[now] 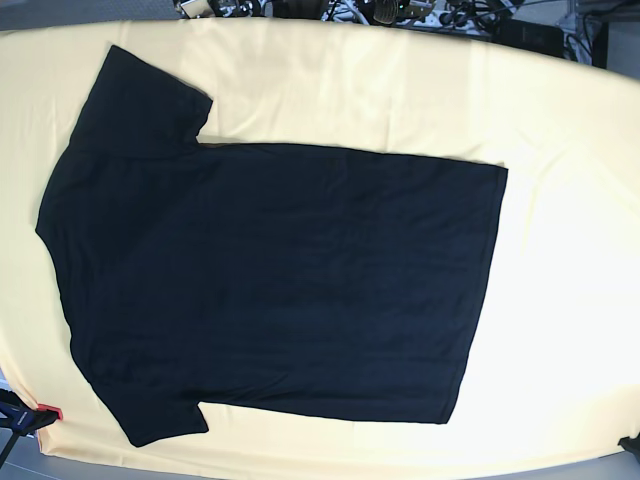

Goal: Fold the T-shirt properly

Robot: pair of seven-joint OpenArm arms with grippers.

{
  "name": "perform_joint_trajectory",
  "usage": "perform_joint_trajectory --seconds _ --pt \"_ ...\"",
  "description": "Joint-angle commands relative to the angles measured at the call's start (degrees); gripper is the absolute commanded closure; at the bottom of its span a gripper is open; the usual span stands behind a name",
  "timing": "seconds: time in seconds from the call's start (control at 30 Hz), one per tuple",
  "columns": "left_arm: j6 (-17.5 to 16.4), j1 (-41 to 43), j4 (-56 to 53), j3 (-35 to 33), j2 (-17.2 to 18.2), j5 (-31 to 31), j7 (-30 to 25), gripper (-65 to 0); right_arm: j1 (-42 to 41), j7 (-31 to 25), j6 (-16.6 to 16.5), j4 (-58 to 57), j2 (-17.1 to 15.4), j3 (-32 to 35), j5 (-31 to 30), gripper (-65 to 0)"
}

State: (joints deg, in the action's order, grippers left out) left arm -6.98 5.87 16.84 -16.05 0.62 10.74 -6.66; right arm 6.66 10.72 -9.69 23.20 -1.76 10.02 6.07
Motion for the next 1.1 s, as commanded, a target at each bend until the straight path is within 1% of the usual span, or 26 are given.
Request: perform_joint_trajectory --seconds 0.0,0.1,0.2,0.23,0.33,0.43,0.53,0.6,0.67,0.7,0.77,0.83,0.9,0.97,1.07 --pt "-0.7 0.2 0.4 0.0 -0.3 0.3 -0.8 0.0 -0.8 -0.5 -0.4 0.8 0.0 -0.2 0.4 0.0" --pt "-0.7 0.2 0.4 0.0 -0.3 0.3 -0.6 0.0 -0.8 -0.4 -0.4 0.8 0.0 -0.2 0.4 0.0" --pt "-0.7 0.3 0.5 0.0 -0.3 0.3 0.9 0.0 -0.8 -0.5 -0.6 0.8 0.0 -0.2 0.4 0.0" --pt "-0.7 0.3 0.7 0.0 -0.3 0.3 1.9 0.0 -0.8 -0.5 -1.1 0.8 -0.1 -0.2 0.4 0.0" --pt "-0.7 0.3 1.6 0.0 -0.3 0.3 4.6 0.0 -0.8 -0.6 -4.9 1.2 -0.3 -0.2 0.4 0.0" --pt "-1.1 0.6 2.8 0.0 -0.3 0.3 6.0 0.0 -0.5 -0.3 -5.6 1.7 -0.3 -0.2 0.4 0.0" --pt "-1.3 2.2 5.2 0.0 -0.3 -0.1 8.2 0.0 0.4 4.8 -6.0 2.4 -0.3 -0.2 -0.1 0.0" --pt "-1.3 4.2 7.0 0.0 -0.3 -2.4 9.2 0.0 2.3 8.0 -5.9 3.4 -0.4 -0.2 0.0 0.0" --pt "-1.3 7.0 9.2 -0.1 -0.3 -3.7 10.2 0.0 5.0 9.1 -6.5 5.0 -1.0 -0.2 -0.1 0.0" --pt "-1.3 8.4 10.5 -0.1 -0.1 -3.7 11.1 0.0 6.6 9.6 -7.8 5.9 -1.6 -0.2 -0.1 0.0" --pt "-1.4 11.6 13.6 -0.1 0.9 -2.9 14.2 0.0 10.1 10.8 -11.9 8.2 -3.1 -0.1 -1.1 0.0" --pt "-1.6 14.5 17.2 -0.6 2.4 -1.3 17.2 0.0 13.6 12.9 -15.9 11.3 -4.9 -0.1 -5.3 0.0" --pt "-2.5 17.3 21.4 -1.9 4.5 0.2 19.9 0.0 17.5 15.3 -19.1 15.5 -6.9 -0.2 -9.6 0.0" --pt "-2.4 20.1 26.5 -3.7 6.8 0.7 22.6 0.0 21.6 17.7 -20.3 20.6 -8.9 -0.2 -12.5 0.0" --pt "-2.4 24.9 35.1 -6.2 10.7 0.7 25.4 0.0 28.4 19.8 -20.3 30.0 -12.0 -0.2 -15.1 0.0"
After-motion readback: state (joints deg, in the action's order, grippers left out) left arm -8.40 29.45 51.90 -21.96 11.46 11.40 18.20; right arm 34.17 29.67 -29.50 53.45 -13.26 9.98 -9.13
